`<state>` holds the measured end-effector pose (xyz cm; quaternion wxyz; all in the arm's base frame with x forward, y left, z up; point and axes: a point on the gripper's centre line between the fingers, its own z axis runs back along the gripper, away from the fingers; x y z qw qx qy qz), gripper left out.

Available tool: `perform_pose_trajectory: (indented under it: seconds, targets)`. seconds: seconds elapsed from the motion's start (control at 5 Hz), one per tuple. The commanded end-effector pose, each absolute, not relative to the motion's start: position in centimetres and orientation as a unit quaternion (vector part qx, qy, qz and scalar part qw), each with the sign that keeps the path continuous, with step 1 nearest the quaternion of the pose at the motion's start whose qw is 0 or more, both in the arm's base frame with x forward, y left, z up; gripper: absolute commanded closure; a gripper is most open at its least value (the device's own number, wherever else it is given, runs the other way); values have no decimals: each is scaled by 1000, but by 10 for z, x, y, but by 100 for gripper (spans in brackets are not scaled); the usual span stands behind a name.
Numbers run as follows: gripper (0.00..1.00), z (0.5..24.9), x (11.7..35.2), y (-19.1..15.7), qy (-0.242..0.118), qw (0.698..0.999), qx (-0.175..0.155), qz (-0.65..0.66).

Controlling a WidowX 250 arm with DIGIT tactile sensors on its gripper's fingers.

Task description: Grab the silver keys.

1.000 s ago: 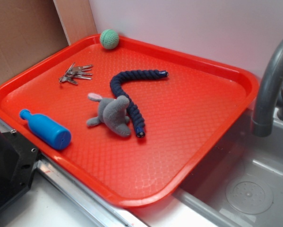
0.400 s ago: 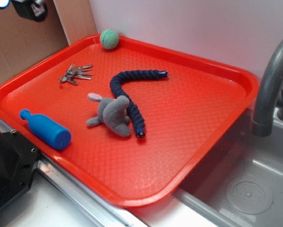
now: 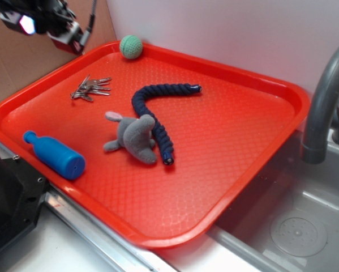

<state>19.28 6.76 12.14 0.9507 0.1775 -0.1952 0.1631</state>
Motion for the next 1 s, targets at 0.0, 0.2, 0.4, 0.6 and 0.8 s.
perform_pose_trajectory:
  seconds: [0.0,0.2,0.4,0.6,0.8]
  targets:
    - [0,87,194,101,-201,959,126,156]
    - [0,76,185,114,-202,960,101,168]
    - [0,71,202,115,-189,963,117,151]
    - [0,71,209,125,-193,962,126,146]
    - [0,71,220,131,-199,959,131,153]
